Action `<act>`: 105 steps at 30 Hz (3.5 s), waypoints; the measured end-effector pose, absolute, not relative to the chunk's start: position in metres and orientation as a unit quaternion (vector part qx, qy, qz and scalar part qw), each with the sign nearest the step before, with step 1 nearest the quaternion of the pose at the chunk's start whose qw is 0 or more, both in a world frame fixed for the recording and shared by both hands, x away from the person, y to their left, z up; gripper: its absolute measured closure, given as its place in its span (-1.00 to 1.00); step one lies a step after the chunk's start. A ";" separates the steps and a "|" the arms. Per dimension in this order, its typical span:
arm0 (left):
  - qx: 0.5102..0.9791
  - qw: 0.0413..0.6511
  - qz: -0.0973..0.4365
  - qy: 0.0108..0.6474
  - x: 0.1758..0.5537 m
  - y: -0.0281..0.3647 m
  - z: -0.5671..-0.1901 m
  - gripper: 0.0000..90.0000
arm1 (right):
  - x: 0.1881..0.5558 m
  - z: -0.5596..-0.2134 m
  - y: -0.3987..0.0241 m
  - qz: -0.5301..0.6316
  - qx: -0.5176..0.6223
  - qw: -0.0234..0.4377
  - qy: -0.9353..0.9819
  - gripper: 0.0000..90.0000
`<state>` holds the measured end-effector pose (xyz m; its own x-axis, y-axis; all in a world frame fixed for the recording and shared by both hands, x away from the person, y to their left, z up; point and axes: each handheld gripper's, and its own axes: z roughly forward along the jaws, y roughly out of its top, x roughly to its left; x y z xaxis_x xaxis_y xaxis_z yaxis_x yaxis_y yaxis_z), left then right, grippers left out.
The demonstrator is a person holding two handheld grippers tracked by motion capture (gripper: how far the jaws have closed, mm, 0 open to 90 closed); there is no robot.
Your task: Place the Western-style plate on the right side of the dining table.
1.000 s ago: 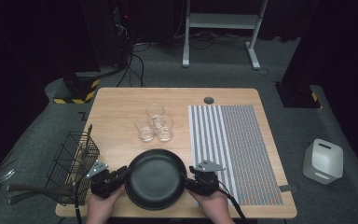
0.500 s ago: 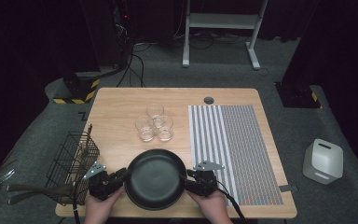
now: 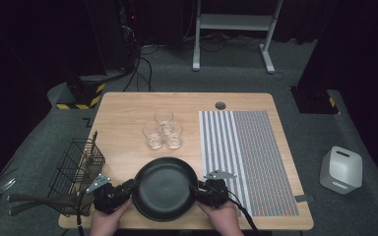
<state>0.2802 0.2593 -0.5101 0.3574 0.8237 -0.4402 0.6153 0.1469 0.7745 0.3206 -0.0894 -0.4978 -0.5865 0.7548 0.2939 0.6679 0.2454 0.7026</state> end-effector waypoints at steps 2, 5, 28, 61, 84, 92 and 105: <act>0.646 0.512 0.099 0.557 0.281 0.257 -0.511 0.47 | 0.321 -0.498 -0.092 0.423 0.456 0.041 0.782 0.37; 0.646 0.515 0.092 0.556 0.282 0.256 -0.512 0.47 | 0.322 -0.498 -0.093 0.428 0.457 0.040 0.779 0.37; 0.669 0.495 0.091 0.547 0.282 0.242 -0.514 0.32 | 0.327 -0.495 -0.106 0.441 0.479 -0.002 0.759 0.49; 0.689 0.488 0.088 0.528 0.284 0.236 -0.518 0.31 | 0.341 -0.500 -0.100 0.445 0.493 -0.010 0.747 0.45; 0.697 0.485 0.091 0.520 0.284 0.235 -0.518 0.30 | 0.329 -0.504 -0.099 0.450 0.484 -0.010 0.751 0.32; 0.698 0.478 0.076 0.528 0.285 0.234 -0.515 0.33 | 0.328 -0.505 -0.103 0.468 0.481 -0.011 0.741 0.42; 0.679 0.485 0.104 0.542 0.277 0.230 -0.513 0.42 | 0.333 -0.505 -0.108 0.502 0.471 -0.007 0.725 0.56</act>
<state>0.2772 0.2295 -0.5126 0.3909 0.8364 -0.3843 0.6346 0.0575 0.7707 0.3327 -0.1078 -0.5053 -0.5563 0.6759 0.4834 0.6902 0.0519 0.7218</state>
